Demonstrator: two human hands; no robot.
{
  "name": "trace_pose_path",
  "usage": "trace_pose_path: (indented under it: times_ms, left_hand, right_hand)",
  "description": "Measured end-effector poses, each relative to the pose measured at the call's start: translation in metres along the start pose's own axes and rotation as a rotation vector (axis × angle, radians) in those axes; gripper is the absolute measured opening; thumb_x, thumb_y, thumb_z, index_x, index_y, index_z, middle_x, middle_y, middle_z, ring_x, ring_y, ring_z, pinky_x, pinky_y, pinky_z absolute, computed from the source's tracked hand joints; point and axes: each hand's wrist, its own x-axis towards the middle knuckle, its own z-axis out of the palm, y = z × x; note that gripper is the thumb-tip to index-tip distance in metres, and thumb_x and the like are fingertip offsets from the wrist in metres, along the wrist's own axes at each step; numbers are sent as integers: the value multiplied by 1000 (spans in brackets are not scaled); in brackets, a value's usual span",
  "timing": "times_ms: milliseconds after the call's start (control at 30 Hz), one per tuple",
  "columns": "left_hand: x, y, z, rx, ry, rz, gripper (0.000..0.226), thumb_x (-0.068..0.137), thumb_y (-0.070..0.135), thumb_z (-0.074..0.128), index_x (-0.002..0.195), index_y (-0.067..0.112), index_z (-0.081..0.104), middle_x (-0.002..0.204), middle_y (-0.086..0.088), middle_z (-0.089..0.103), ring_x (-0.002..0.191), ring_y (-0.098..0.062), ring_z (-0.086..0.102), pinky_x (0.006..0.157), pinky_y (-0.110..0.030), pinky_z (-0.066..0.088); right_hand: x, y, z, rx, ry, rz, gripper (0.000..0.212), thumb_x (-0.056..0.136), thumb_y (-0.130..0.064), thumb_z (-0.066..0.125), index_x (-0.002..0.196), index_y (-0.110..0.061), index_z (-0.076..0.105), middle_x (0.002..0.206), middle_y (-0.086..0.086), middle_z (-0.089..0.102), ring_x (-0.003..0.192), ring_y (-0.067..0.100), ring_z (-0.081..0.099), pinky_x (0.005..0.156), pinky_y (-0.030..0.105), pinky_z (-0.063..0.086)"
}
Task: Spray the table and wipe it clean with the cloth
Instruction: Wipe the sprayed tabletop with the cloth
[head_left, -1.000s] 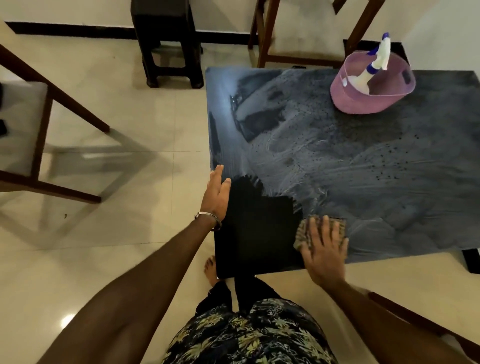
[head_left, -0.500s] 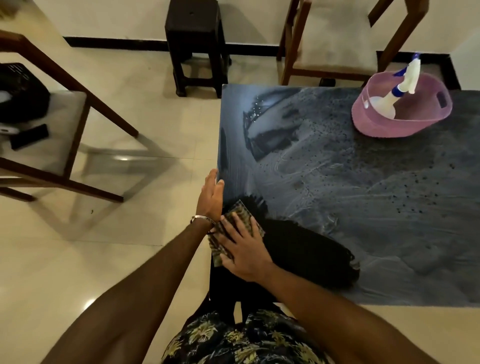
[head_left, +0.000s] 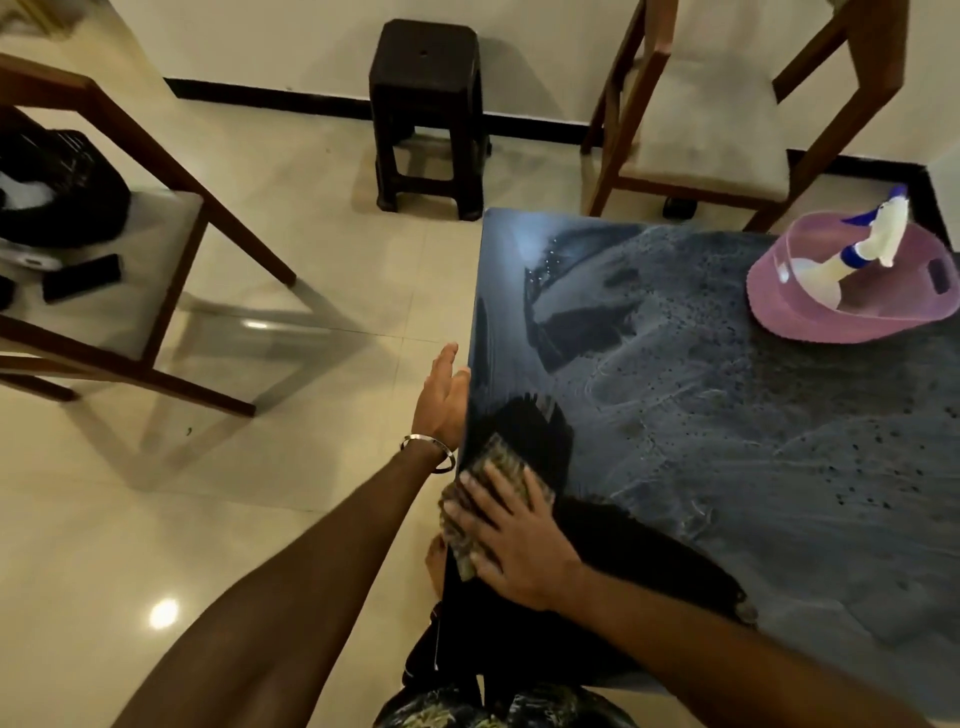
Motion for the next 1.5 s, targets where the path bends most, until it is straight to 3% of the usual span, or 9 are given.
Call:
trace_pose_path:
  times_ms: [200, 400, 533, 667, 867, 967, 1100, 1300, 1500]
  left_hand:
    - [22, -10, -1, -1, -7, 20, 64, 94, 44, 35, 150, 14, 27, 158, -3, 24, 146, -14, 19, 120, -32, 15]
    - [53, -14, -9, 24, 10, 42, 57, 99, 31, 44, 150, 10, 27, 158, -7, 25, 146, -15, 18, 120, -30, 13]
    - [75, -13, -11, 40, -10, 51, 60, 98, 36, 41, 150, 10, 26, 158, -7, 25, 146, -15, 19, 121, -34, 14]
    - [94, -10, -15, 59, -29, 75, 59, 98, 35, 39, 150, 9, 25, 158, -7, 24, 147, -15, 18, 120, -40, 14]
    - [124, 2, -15, 94, -35, 88, 57, 100, 36, 37, 152, 15, 22, 159, -2, 21, 147, -15, 17, 120, -45, 16]
    - [137, 5, -15, 86, -53, 102, 61, 98, 40, 36, 152, 16, 21, 159, -2, 20, 147, -14, 16, 120, -45, 15]
    - [151, 8, -13, 80, -63, 121, 61, 98, 39, 36, 152, 14, 22, 159, -1, 20, 147, -12, 14, 120, -44, 13]
    - [180, 16, -11, 104, -56, 177, 62, 97, 41, 37, 152, 15, 22, 159, -1, 21, 147, -10, 15, 120, -44, 12]
    - [203, 27, -12, 94, -43, 184, 71, 90, 49, 30, 152, 15, 21, 159, -2, 20, 147, -11, 14, 120, -43, 12]
  right_hand:
    - [11, 29, -4, -113, -73, -328, 71, 95, -58, 37, 158, -43, 8, 168, -2, 11, 154, 30, 4, 116, 66, -1]
    - [134, 120, -57, -32, 40, 154, 65, 98, -58, 26, 156, -47, -2, 169, -1, -5, 154, 29, -9, 114, 72, 8]
    - [196, 155, -84, -35, 62, 413, 66, 100, -58, 25, 158, -41, -1, 169, 1, -8, 154, 31, -11, 115, 71, 1]
    - [163, 116, -67, 15, 115, 350, 66, 100, -57, 25, 158, -41, -2, 168, 0, -10, 153, 31, -16, 115, 71, -1]
    - [51, 25, -4, 14, 93, 139, 70, 95, -54, 42, 158, -43, 14, 168, -5, 8, 155, 29, 5, 111, 69, 13]
    - [70, 47, -17, 24, 64, 140, 70, 94, -56, 43, 157, -46, 14, 168, -9, 6, 155, 26, 7, 113, 66, 11]
    - [168, 111, -63, 61, 150, 348, 62, 99, -58, 30, 157, -46, 13, 168, -8, -1, 155, 25, -6, 118, 64, -2]
    - [296, 219, -124, 38, 77, 505, 63, 101, -58, 24, 158, -42, 2, 168, -1, -9, 153, 28, -16, 118, 66, -4]
    - [310, 224, -130, 66, 127, 531, 63, 102, -57, 23, 159, -40, 1, 168, -1, -9, 153, 29, -16, 118, 66, -5]
